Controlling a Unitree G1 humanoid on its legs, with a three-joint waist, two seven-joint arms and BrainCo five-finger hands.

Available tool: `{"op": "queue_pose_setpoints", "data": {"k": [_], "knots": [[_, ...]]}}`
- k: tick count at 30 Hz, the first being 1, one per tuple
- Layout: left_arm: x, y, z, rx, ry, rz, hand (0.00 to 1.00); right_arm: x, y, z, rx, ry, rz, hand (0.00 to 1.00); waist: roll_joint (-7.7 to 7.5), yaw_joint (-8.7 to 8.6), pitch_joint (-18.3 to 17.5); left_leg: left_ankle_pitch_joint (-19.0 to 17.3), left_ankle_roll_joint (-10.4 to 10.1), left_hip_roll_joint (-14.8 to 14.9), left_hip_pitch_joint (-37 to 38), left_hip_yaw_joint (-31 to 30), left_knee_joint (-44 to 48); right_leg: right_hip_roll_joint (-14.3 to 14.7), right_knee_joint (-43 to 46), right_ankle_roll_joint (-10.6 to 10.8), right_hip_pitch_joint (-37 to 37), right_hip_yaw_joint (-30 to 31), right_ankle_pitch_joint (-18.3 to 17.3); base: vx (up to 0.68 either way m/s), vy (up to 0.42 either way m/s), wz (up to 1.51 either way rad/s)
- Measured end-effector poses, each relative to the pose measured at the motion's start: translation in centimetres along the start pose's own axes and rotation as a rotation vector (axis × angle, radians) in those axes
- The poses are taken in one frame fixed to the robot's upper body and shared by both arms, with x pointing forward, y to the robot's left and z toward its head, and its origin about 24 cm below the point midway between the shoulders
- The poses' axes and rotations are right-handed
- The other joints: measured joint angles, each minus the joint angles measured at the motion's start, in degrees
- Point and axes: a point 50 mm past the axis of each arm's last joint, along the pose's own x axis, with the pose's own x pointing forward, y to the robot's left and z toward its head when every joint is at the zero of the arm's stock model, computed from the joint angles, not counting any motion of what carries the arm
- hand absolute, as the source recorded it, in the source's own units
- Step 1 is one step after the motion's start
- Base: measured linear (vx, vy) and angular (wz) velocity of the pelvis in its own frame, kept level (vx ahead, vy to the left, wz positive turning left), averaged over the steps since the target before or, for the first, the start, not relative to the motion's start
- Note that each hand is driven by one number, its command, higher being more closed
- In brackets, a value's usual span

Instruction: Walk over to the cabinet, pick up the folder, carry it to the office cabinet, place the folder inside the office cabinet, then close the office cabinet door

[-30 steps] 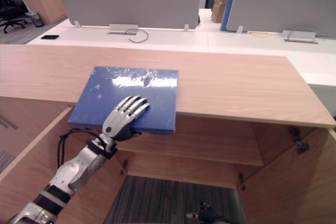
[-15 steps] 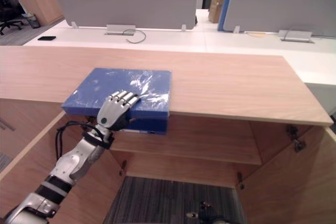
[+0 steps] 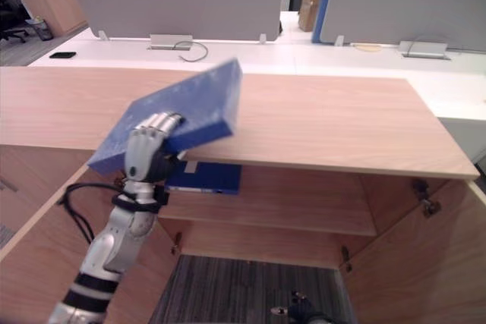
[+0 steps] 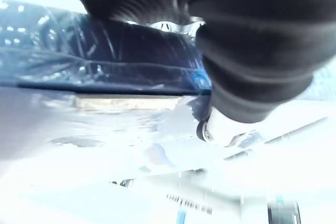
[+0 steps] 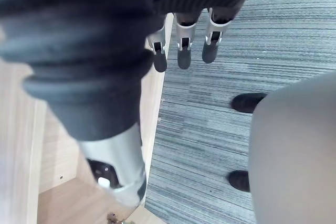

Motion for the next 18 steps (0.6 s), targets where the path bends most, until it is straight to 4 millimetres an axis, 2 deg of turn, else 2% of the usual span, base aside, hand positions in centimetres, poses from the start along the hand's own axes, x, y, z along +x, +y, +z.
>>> {"op": "queue_pose_setpoints", "data": {"k": [1,3,6,7,10,13,15,18], "knots": [[0.1,1.1,0.7,-0.197,0.04,0.061,1.0,0.0,-0.1,-0.2,0.018,0.01,-0.006,0.0,0.01,0.34,0.0,-0.1,-0.04,0.01,0.01,0.17,0.17,0.01,0.09,0.0,0.0,0.27,0.0,0.02,0.022,-0.13],[0.3,2.3,0.9,-0.484,0.076,0.11,1.0,-0.1,-0.2,-0.6,0.062,0.028,-0.013,0.0,0.02,0.86,0.01,-0.36,-0.08,0.12,0.07,0.32,0.61,0.11,0.42,0.0,0.0,0.58,-0.01,0.0,0.007,-0.08],[-0.8,2.7,-0.2,-0.955,0.198,0.099,1.0,-0.1,-0.2,-0.8,0.117,0.032,-0.017,0.0,0.12,0.7,0.07,-0.77,-0.23,0.36,0.41,0.93,0.69,0.43,1.15,0.0,-0.36,1.64,-0.03,-0.03,0.005,-0.18],[-1.4,2.7,-0.6,-1.059,0.246,0.107,1.0,-0.2,-0.3,-0.9,0.142,0.032,-0.02,0.0,0.17,0.68,0.09,-0.98,-0.37,0.46,0.56,1.3,0.68,0.57,1.52,0.0,-0.63,2.05,-0.07,-0.03,0.001,-0.17],[-2.9,3.0,-1.8,-1.197,0.343,0.184,1.0,-0.3,-0.3,-0.9,0.227,0.003,-0.029,0.0,0.34,0.65,0.17,-1.01,-0.36,0.59,0.13,1.93,0.69,0.83,1.83,0.0,-1.62,2.9,-0.11,-0.02,-0.005,-0.14],[-3.8,4.0,-2.9,-1.227,0.389,0.264,1.0,-0.8,-0.3,0.0,0.281,-0.093,-0.035,0.0,0.31,0.27,0.11,-1.04,-0.41,0.73,-0.34,2.37,0.75,1.05,1.91,0.0,-2.57,3.34,-0.09,0.0,-0.006,-0.09],[-4.5,5.3,-3.3,-1.241,0.392,0.329,1.0,-1.8,-0.5,2.6,0.304,-0.255,-0.033,0.0,0.43,0.19,0.13,-1.13,-0.13,0.91,-0.3,3.73,0.91,1.59,1.92,0.01,-3.0,4.63,-0.03,0.04,-0.009,-0.3],[-4.6,6.1,-3.3,-1.292,0.35,0.358,1.0,-4.8,-1.4,8.5,0.311,-0.596,-0.031,0.0,0.43,-0.25,0.13,-2.04,-0.05,1.03,-0.42,4.67,1.91,1.7,1.86,0.03,-3.11,5.21,0.01,0.04,0.002,-0.18]]}}
